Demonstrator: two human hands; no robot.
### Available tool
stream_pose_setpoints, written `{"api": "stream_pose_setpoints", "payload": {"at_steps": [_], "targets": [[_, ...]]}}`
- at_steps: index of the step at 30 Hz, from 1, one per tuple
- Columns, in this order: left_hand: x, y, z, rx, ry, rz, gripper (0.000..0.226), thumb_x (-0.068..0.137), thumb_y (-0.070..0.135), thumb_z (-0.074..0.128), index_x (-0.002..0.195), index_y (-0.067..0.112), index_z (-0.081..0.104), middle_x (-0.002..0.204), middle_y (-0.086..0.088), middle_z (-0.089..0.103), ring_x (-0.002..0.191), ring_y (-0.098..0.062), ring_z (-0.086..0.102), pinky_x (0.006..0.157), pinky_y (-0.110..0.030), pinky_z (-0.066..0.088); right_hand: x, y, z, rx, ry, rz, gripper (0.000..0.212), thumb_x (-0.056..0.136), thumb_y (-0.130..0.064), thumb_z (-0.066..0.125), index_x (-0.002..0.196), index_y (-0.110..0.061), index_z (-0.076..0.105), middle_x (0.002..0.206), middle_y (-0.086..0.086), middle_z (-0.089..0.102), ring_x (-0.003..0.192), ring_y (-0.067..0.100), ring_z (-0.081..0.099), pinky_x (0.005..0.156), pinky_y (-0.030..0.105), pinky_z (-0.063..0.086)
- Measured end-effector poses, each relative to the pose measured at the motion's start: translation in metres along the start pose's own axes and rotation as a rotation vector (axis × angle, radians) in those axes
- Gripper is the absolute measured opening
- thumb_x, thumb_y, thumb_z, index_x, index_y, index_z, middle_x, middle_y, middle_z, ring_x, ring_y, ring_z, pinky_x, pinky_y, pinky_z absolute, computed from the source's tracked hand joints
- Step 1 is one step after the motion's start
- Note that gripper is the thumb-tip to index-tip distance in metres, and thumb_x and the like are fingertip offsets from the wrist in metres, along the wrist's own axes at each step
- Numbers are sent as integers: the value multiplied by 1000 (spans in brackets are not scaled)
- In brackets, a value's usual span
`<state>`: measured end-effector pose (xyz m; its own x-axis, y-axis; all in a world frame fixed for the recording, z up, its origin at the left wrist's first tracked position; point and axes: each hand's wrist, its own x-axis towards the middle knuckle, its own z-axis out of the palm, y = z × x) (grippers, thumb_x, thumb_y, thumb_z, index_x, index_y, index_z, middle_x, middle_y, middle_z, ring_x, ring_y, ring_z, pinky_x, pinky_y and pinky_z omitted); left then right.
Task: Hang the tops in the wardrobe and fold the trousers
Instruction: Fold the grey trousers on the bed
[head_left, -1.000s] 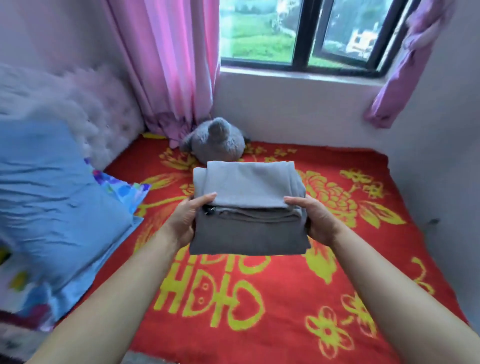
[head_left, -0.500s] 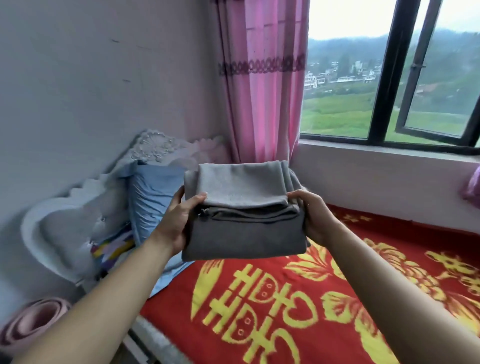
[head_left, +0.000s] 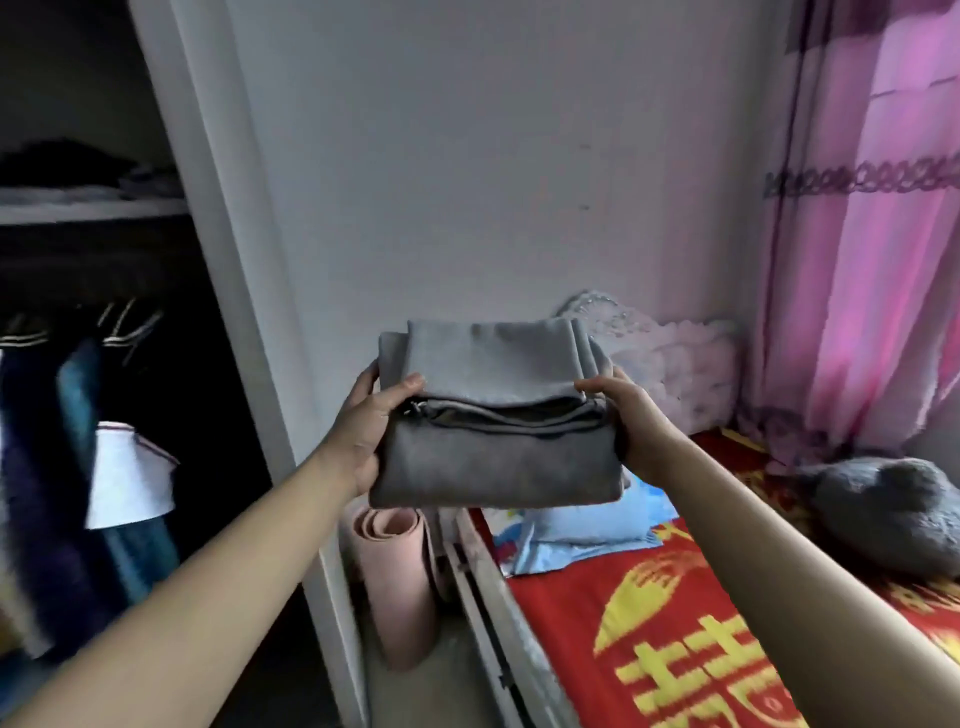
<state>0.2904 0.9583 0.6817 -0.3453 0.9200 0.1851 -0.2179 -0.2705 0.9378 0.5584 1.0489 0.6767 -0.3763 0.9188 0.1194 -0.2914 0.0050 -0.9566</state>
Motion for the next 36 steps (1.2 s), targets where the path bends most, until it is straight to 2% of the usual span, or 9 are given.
{"api": "stream_pose_setpoints", "payload": {"at_steps": [4,8,10,14,18,20,26,31,36], "targets": [[-8,52,-100,-21,137,92,30,85,14,72,110,30,66,98,-2,77,83,-16,74,60,-30,57,30,8,117,-12,-115,-23,26,87,-11,60,108,-25,61,96,2,75,81,15,73,60,25,56],[-16,103,-222,12,224,167,30,86,16,71,114,27,67,101,-3,76,84,-18,74,60,-30,58,58,32,251,-42,-221,-35,37,84,-13,61,119,-23,61,103,4,74,89,20,71,75,31,55],[-17,134,-284,49,256,185,30,85,20,74,113,29,68,104,-4,76,89,-20,74,63,-32,58,69,42,322,-68,-273,-42,47,77,-20,66,123,-29,61,109,1,74,97,20,71,81,33,54],[-14,203,-392,103,319,246,20,81,23,77,98,32,73,101,-2,76,90,-22,74,65,-33,59,89,49,454,-156,-361,-87,65,68,-34,71,131,-35,54,124,0,67,112,22,65,97,40,51],[2,264,-468,135,376,320,22,80,24,78,101,30,71,102,-3,76,91,-23,74,71,-37,59,112,41,553,-128,-392,-141,73,68,-32,71,137,-38,49,127,-2,65,113,20,64,97,39,51],[14,289,-496,147,382,348,21,81,25,77,100,30,72,102,-4,76,91,-23,74,76,-40,59,125,34,591,-125,-394,-176,77,67,-32,71,140,-40,46,124,-4,65,111,19,64,91,37,53],[62,338,-553,138,393,401,28,80,25,78,106,23,69,99,-5,76,88,-23,74,69,-38,59,174,17,669,-160,-386,-254,75,63,-38,72,133,-41,48,121,-4,64,109,20,62,84,37,51],[117,369,-579,149,373,425,22,81,24,77,102,26,71,96,-3,77,81,-20,75,59,-33,58,232,6,709,-156,-364,-314,81,61,-38,72,139,-37,47,122,-1,65,110,22,63,94,41,51],[180,414,-598,194,365,443,27,80,26,77,106,24,70,96,-3,77,82,-20,75,59,-32,58,295,-22,744,-180,-369,-355,73,66,-39,73,136,-34,50,121,2,67,107,23,66,90,40,52]]}}
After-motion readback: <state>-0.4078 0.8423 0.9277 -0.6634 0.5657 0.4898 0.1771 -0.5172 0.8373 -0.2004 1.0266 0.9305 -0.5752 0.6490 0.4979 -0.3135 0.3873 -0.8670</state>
